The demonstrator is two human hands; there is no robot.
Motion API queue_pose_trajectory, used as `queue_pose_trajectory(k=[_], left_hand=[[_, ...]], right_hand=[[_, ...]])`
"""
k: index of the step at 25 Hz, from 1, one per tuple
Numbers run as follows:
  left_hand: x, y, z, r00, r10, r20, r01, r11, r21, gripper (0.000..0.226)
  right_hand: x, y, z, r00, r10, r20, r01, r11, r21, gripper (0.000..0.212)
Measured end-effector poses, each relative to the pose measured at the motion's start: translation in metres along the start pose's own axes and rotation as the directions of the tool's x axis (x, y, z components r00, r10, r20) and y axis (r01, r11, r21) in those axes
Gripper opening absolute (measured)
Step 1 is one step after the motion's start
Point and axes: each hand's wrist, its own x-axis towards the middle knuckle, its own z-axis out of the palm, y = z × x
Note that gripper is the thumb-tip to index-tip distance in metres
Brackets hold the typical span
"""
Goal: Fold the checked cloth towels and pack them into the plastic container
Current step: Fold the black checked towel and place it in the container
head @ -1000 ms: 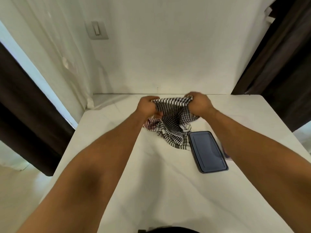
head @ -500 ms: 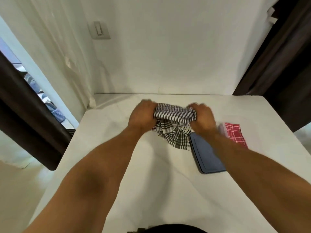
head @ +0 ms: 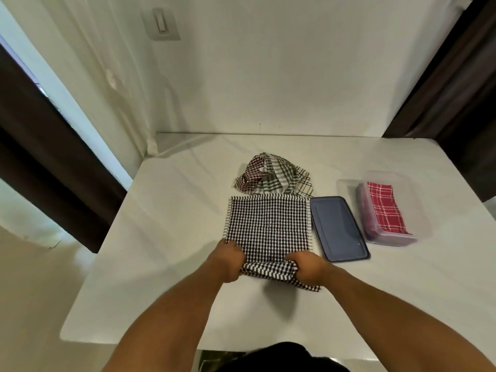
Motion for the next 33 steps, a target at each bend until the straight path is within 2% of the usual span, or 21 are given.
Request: queue_pose_trajectory(k=[2, 3, 6, 9, 11, 13, 16, 18, 20, 23, 24, 26, 27, 29, 30, 31, 33], left_hand=[[0.000, 0.004, -0.004, 0.997, 0.001, 0.074, 0.006, 0.996, -0.084, 0.037], [0.002, 0.004, -0.006, 0.988, 0.008, 0.157, 0.016, 0.988, -0.152, 0.041], [0.005, 0.005, -0.011, 0.918, 0.028, 0.396, 0.065, 0.973, -0.220, 0.060], [0.008, -0.001, -0.020, 0.864, 0.073, 0.498, 0.073, 0.961, -0.268, 0.064], [0.011, -0.007, -0.028, 0.902, 0.106, 0.419, 0.083, 0.909, -0.408, 0.049], [0.014, -0.017, -0.033, 0.969, 0.037, 0.246, 0.098, 0.853, -0.513, 0.034], [0.016, -0.027, -0.033, 0.990, -0.074, 0.116, 0.126, 0.826, -0.549, 0.032], [0.019, -0.030, -0.027, 0.989, -0.116, 0.094, 0.148, 0.830, -0.538, 0.036], [0.020, -0.033, -0.024, 0.987, -0.133, 0.085, 0.158, 0.806, -0.571, 0.042], [0.020, -0.040, -0.023, 0.983, -0.107, 0.149, 0.182, 0.683, -0.708, 0.063], [0.019, -0.042, -0.024, 0.982, -0.090, 0.166, 0.185, 0.638, -0.747, 0.064], [0.020, -0.044, -0.027, 0.982, -0.130, 0.140, 0.189, 0.558, -0.808, 0.052], [0.022, -0.046, -0.028, 0.978, -0.176, 0.108, 0.187, 0.538, -0.822, 0.042], [0.027, -0.047, -0.029, 0.964, -0.263, 0.033, 0.181, 0.562, -0.807, 0.018], [0.028, -0.047, -0.031, 0.954, -0.301, 0.008, 0.194, 0.593, -0.781, 0.013], [0.029, -0.048, -0.031, 0.941, -0.338, -0.008, 0.217, 0.622, -0.752, 0.018], [0.033, -0.051, -0.030, 0.924, -0.382, -0.032, 0.244, 0.652, -0.717, 0.028]], right_hand=[[0.000, 0.000, 0.001, 0.993, 0.085, 0.084, -0.093, 0.992, 0.084, 0.052], [0.002, 0.003, -0.001, 0.986, 0.114, 0.121, -0.128, 0.985, 0.117, 0.049], [0.003, 0.011, -0.001, 0.944, 0.187, 0.272, -0.213, 0.974, 0.071, 0.041], [-0.002, 0.017, 0.005, 0.872, 0.231, 0.432, -0.316, 0.939, 0.137, 0.060], [-0.004, 0.016, -0.004, 0.903, 0.184, 0.387, -0.321, 0.890, 0.324, 0.056], [-0.006, 0.016, -0.018, 0.956, 0.139, 0.258, -0.265, 0.784, 0.561, 0.043], [-0.004, 0.014, -0.033, 0.979, 0.125, 0.159, -0.202, 0.608, 0.768, 0.034], [0.003, 0.016, -0.033, 0.975, 0.143, 0.173, -0.222, 0.515, 0.828, 0.025], [0.009, 0.015, -0.030, 0.965, 0.201, 0.171, -0.247, 0.465, 0.850, 0.012], [0.013, 0.012, -0.029, 0.955, 0.290, 0.061, -0.220, 0.553, 0.804, 0.018], [0.015, 0.012, -0.027, 0.954, 0.301, 0.014, -0.195, 0.582, 0.789, 0.017], [0.016, 0.012, -0.028, 0.944, 0.329, -0.039, -0.161, 0.559, 0.813, 0.018], [0.019, 0.013, -0.031, 0.940, 0.340, -0.025, -0.154, 0.488, 0.859, 0.024], [0.024, 0.015, -0.035, 0.929, 0.369, 0.028, -0.150, 0.308, 0.939, 0.032], [0.027, 0.015, -0.037, 0.915, 0.403, 0.025, -0.147, 0.274, 0.950, 0.029], [0.031, 0.015, -0.040, 0.891, 0.453, -0.015, -0.143, 0.311, 0.940, 0.024], [0.041, 0.022, -0.040, 0.823, 0.542, -0.171, -0.168, 0.519, 0.838, 0.023]])
